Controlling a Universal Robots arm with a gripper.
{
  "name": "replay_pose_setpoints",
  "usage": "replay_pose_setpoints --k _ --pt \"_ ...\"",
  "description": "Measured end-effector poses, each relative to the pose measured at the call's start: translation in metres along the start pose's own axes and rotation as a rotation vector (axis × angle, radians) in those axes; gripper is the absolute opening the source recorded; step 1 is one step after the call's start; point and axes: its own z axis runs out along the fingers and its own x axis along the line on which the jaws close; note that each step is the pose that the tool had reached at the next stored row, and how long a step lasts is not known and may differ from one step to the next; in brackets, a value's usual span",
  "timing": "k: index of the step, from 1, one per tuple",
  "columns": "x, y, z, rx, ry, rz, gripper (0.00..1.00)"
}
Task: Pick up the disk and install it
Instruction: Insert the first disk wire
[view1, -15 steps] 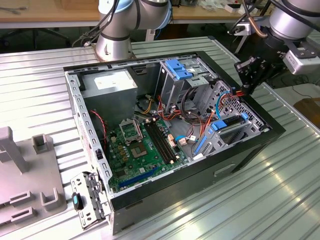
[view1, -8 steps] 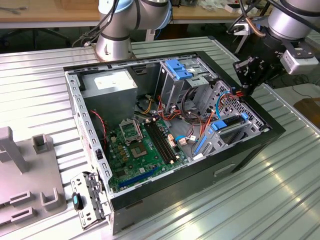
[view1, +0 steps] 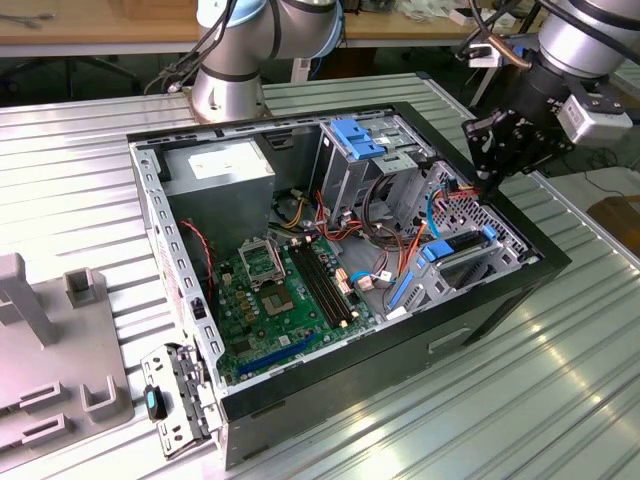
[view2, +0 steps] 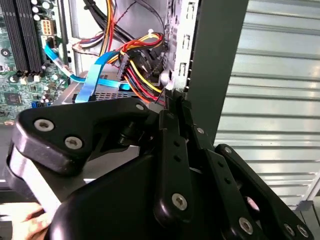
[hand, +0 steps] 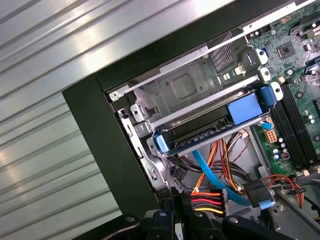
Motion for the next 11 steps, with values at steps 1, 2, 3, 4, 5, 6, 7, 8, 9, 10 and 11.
replay_pose_setpoints --k 1,2,3,4,5,6,7,8,9,10,11 --pt "0.0029 -0.0015 0.0005 -0.0009 -0.0013 0.002 0.17" --pt "0.0044 -0.0024 0.0007 -0.0025 -0.0029 0.003 0.17" --pt "0.0057 -0.0032 0.0009 -0.0046 -0.0045 0.005 0.17" --pt "0.0075 -0.0042 0.0012 -0.0070 -0.0058 0.008 0.17" --pt "0.0088 -0.0049 0.0013 -0.0102 -0.0072 0.014 0.17" --pt "0.0087 -0.0048 0.0016 -0.0116 -0.0067 0.029 0.17" --pt "0.0088 -0.0048 0.0017 -0.0125 -0.0060 0.042 0.17" --pt "0.0088 -0.0048 0.0019 -0.0135 -0.0049 0.058 0.17" --pt "0.0088 -0.0049 0.0020 -0.0148 -0.0033 0.077 0.17" --pt "0.0087 -0.0048 0.0024 -0.0174 0.0001 0.117 0.17" --pt "0.0088 -0.0048 0.0026 -0.0195 0.0028 0.151 0.17"
